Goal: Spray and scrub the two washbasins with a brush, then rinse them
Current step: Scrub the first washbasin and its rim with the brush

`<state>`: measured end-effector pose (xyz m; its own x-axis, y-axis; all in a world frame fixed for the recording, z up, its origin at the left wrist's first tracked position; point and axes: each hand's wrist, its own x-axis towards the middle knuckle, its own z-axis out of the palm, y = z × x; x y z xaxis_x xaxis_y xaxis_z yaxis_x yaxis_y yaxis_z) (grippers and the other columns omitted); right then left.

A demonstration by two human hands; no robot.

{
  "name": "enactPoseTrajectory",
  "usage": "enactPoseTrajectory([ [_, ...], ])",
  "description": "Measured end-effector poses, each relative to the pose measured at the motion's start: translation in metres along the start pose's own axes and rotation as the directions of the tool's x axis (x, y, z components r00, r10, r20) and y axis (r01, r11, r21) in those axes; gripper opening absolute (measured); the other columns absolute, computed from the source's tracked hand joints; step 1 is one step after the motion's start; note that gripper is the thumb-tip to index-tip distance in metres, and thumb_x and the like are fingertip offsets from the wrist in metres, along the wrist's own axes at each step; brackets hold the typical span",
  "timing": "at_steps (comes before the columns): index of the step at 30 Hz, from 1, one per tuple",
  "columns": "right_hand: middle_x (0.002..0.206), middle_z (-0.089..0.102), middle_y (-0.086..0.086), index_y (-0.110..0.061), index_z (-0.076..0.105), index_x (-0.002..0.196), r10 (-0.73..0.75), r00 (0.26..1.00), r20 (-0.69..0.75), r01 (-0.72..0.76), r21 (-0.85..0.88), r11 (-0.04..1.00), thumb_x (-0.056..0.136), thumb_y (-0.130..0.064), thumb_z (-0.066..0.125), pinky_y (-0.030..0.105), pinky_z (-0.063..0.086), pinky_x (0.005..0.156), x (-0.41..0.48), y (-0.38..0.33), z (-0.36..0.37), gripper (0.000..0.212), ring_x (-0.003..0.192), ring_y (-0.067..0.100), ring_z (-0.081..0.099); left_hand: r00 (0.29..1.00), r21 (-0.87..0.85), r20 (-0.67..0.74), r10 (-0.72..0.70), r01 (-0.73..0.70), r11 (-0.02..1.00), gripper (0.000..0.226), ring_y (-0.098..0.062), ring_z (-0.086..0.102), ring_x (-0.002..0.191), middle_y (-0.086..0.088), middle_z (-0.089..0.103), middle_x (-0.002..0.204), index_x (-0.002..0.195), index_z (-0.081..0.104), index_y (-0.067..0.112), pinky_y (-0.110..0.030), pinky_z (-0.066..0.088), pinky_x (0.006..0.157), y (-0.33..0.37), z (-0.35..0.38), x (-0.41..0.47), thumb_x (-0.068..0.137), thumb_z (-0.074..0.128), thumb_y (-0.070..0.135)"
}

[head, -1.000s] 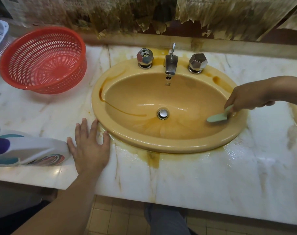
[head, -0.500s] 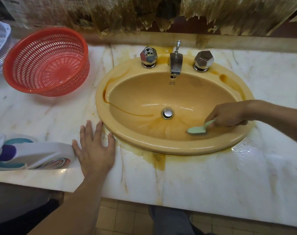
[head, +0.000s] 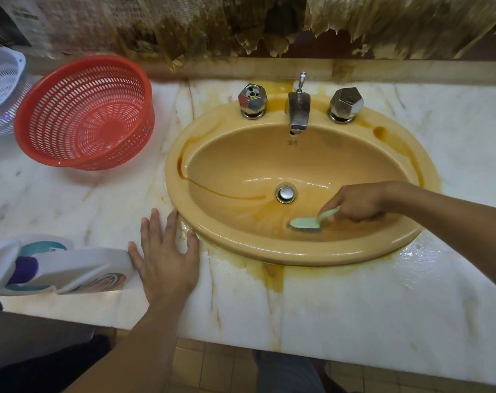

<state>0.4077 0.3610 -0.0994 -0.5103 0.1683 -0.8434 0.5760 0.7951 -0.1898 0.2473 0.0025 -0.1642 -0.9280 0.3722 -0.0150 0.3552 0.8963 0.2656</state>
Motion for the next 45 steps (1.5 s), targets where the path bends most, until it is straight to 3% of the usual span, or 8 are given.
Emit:
enactPoseTrajectory([
  [4, 0.124, 0.063, -0.002, -0.038, 0.061, 0.130, 0.148, 0.937, -0.316, -0.241, -0.277, 0.930, 0.099, -0.040, 0.045, 0.033, 0.049, 0.083, -0.017, 0.021, -0.023, 0.035, 0.111, 0.024, 0.061, 1.000, 0.001, 0.003, 0.006, -0.006, 1.000, 0.056, -0.017, 0.003, 0.159, 0.003, 0.015, 0.171, 0.156, 0.031, 0.039, -0.059, 0.006, 0.126, -0.001, 0.000, 0.001, 0.102, 0.040, 0.053],
  [11, 0.101, 0.059, -0.007, -0.036, 0.067, 0.102, 0.257, 0.947, -0.195, -0.317, -0.424, 0.848, 0.098, -0.049, 0.039, 0.032, 0.050, 0.075, -0.060, 0.035, -0.041, 0.031, 0.098, 0.021, 0.060, 1.000, -0.005, 0.006, 0.001, -0.001, 1.000, 0.055, -0.017, 0.003, 0.159, 0.003, 0.015, 0.171, 0.156, 0.032, 0.038, -0.058, 0.003, 0.126, 0.000, 0.000, 0.001, 0.103, 0.042, 0.052],
  [17, 0.080, 0.053, 0.007, -0.042, 0.076, 0.092, 0.187, 0.981, 0.055, -0.185, -0.042, 0.982, 0.092, -0.031, 0.056, 0.021, 0.026, 0.042, -0.063, 0.045, -0.029, 0.023, 0.059, 0.025, 0.037, 1.000, -0.011, 0.004, -0.006, 0.006, 1.000, 0.054, -0.016, 0.003, 0.159, 0.004, 0.015, 0.171, 0.155, 0.032, 0.039, -0.057, 0.003, 0.126, 0.001, -0.001, 0.001, 0.103, 0.043, 0.051],
  [24, 0.071, 0.059, 0.004, -0.051, 0.073, 0.106, 0.023, 0.998, 0.051, -0.032, 0.186, 0.982, 0.097, -0.042, 0.059, 0.026, 0.046, 0.052, -0.034, 0.008, 0.005, 0.020, 0.060, 0.024, 0.050, 1.000, -0.027, -0.001, -0.005, 0.005, 1.000, 0.054, -0.015, 0.003, 0.159, 0.004, 0.015, 0.171, 0.155, 0.033, 0.039, -0.057, 0.002, 0.126, 0.001, -0.001, 0.000, 0.103, 0.043, 0.051],
  [29, 0.124, 0.063, 0.006, -0.042, 0.062, 0.125, 0.123, 0.926, -0.356, -0.165, -0.090, 0.982, 0.097, -0.036, 0.046, 0.035, 0.049, 0.084, 0.010, -0.003, 0.020, 0.033, 0.108, 0.030, 0.060, 1.000, -0.016, -0.002, -0.002, 0.002, 1.000, 0.054, -0.015, 0.003, 0.159, 0.004, 0.015, 0.171, 0.155, 0.032, 0.039, -0.057, 0.003, 0.126, 0.001, -0.001, 0.000, 0.103, 0.044, 0.050],
  [34, 0.088, 0.062, 0.007, -0.046, 0.071, 0.115, -0.018, 0.999, -0.032, 0.023, 0.182, 0.983, 0.099, -0.038, 0.056, 0.026, 0.043, 0.049, 0.007, -0.016, 0.016, 0.024, 0.063, 0.027, 0.054, 1.000, -0.009, -0.006, -0.005, 0.005, 1.000, 0.054, -0.015, 0.004, 0.158, 0.004, 0.015, 0.171, 0.155, 0.033, 0.039, -0.057, 0.004, 0.126, 0.002, -0.001, 0.000, 0.104, 0.044, 0.050],
  [39, 0.122, 0.063, 0.002, -0.048, 0.060, 0.128, 0.035, 0.950, -0.310, -0.039, -0.008, 0.999, 0.101, -0.041, 0.047, 0.035, 0.048, 0.081, 0.022, -0.017, 0.023, 0.031, 0.105, 0.026, 0.057, 1.000, -0.011, -0.005, -0.005, 0.005, 1.000, 0.054, -0.015, 0.003, 0.159, 0.005, 0.015, 0.171, 0.155, 0.032, 0.039, -0.057, 0.004, 0.126, 0.001, -0.001, 0.000, 0.104, 0.042, 0.051],
  [45, 0.075, 0.053, 0.003, -0.056, 0.068, 0.117, -0.078, 0.997, 0.015, 0.070, 0.308, 0.949, 0.100, -0.041, 0.057, 0.025, 0.042, 0.046, 0.004, -0.017, 0.017, 0.025, 0.062, 0.022, 0.046, 1.000, -0.028, -0.014, -0.018, 0.017, 0.999, 0.053, -0.014, 0.004, 0.158, 0.005, 0.016, 0.171, 0.155, 0.035, 0.038, -0.057, 0.004, 0.127, 0.003, -0.002, 0.000, 0.104, 0.044, 0.050],
])
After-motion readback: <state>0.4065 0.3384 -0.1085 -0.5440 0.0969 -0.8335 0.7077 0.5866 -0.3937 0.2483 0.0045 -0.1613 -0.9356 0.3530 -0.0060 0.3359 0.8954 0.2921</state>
